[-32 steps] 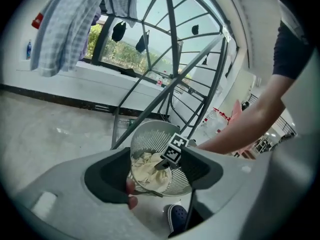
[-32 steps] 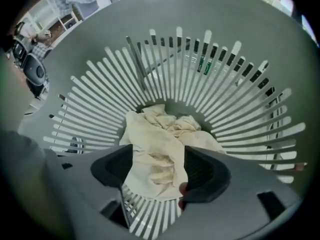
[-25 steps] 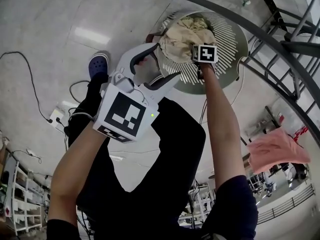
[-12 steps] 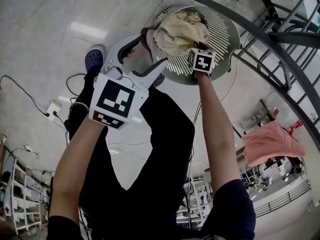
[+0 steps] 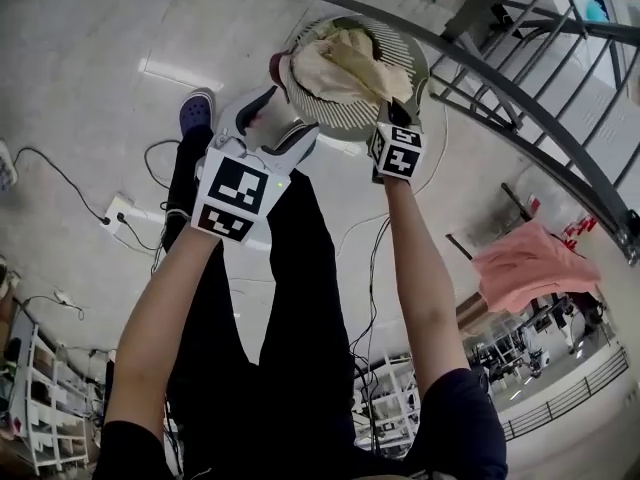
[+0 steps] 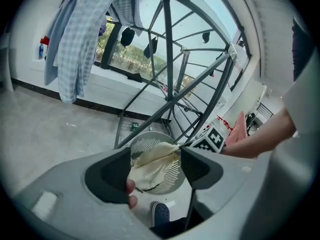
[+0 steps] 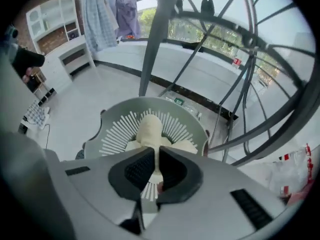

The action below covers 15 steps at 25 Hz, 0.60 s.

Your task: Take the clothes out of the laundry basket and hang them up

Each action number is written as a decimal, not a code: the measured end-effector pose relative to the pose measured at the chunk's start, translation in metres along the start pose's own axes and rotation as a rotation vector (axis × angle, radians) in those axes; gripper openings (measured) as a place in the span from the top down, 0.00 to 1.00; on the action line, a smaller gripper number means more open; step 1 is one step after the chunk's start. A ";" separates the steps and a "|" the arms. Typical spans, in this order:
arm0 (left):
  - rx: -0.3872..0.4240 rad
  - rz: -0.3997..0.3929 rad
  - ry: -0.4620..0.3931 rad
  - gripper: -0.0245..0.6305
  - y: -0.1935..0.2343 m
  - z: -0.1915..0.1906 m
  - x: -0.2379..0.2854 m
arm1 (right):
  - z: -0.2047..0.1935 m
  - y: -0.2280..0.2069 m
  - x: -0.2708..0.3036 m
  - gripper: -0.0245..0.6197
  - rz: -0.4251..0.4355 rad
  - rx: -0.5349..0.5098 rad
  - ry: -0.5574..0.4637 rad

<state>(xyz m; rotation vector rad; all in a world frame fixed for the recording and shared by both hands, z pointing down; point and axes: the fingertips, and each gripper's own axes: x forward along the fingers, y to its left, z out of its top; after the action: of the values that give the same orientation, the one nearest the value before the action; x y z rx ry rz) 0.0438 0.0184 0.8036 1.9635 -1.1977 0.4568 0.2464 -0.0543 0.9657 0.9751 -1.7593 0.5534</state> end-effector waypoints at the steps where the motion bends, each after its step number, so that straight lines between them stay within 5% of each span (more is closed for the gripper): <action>1: 0.004 0.001 0.002 0.50 -0.003 0.010 -0.007 | 0.007 0.000 -0.019 0.93 -0.003 0.001 -0.017; 15: 0.196 -0.085 -0.003 0.50 -0.094 0.170 -0.077 | 0.133 -0.012 -0.324 0.93 -0.068 0.050 -0.351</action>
<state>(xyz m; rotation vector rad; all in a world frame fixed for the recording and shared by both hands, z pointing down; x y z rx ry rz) 0.0722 -0.0426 0.6058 2.1727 -1.1005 0.5449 0.2373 -0.0442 0.6158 1.2197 -2.0186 0.4003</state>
